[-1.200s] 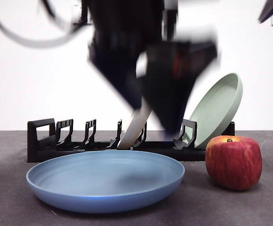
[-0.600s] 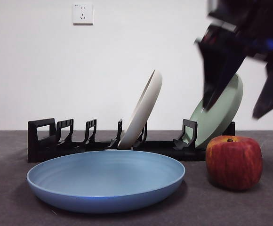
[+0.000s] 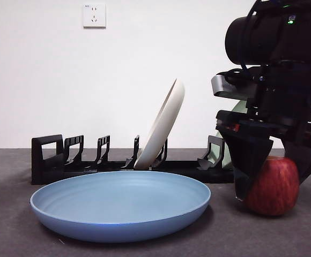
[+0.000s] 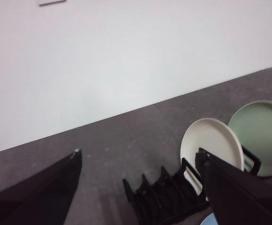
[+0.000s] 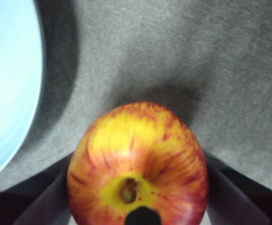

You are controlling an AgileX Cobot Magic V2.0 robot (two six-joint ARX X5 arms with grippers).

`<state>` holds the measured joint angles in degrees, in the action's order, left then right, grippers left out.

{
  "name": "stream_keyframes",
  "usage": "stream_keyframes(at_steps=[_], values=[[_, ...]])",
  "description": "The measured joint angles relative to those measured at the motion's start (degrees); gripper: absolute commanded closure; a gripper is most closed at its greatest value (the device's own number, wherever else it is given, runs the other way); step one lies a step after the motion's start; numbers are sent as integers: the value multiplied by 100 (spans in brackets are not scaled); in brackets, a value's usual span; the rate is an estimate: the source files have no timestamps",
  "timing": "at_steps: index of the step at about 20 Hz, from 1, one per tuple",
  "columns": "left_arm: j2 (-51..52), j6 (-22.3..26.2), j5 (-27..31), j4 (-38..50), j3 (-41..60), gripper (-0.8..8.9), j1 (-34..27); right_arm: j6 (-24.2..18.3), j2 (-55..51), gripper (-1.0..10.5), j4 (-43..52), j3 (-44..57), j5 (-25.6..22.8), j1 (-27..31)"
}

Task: Take the blue plate from the plate rack,put the plate on the table,take the apple from the table,put the apple in the plate

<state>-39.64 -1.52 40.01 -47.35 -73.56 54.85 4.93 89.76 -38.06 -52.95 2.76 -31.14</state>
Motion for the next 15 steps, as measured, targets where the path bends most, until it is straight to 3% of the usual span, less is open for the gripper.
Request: stream_keyframes(at_steps=[5,15], values=[[0,0,17,-15,0,406,0,46,-260,958,-247,-267,-20,-107],[0,2,334,-122,0,405,0,153,24,959,-83,-1823,-13,-1405]])
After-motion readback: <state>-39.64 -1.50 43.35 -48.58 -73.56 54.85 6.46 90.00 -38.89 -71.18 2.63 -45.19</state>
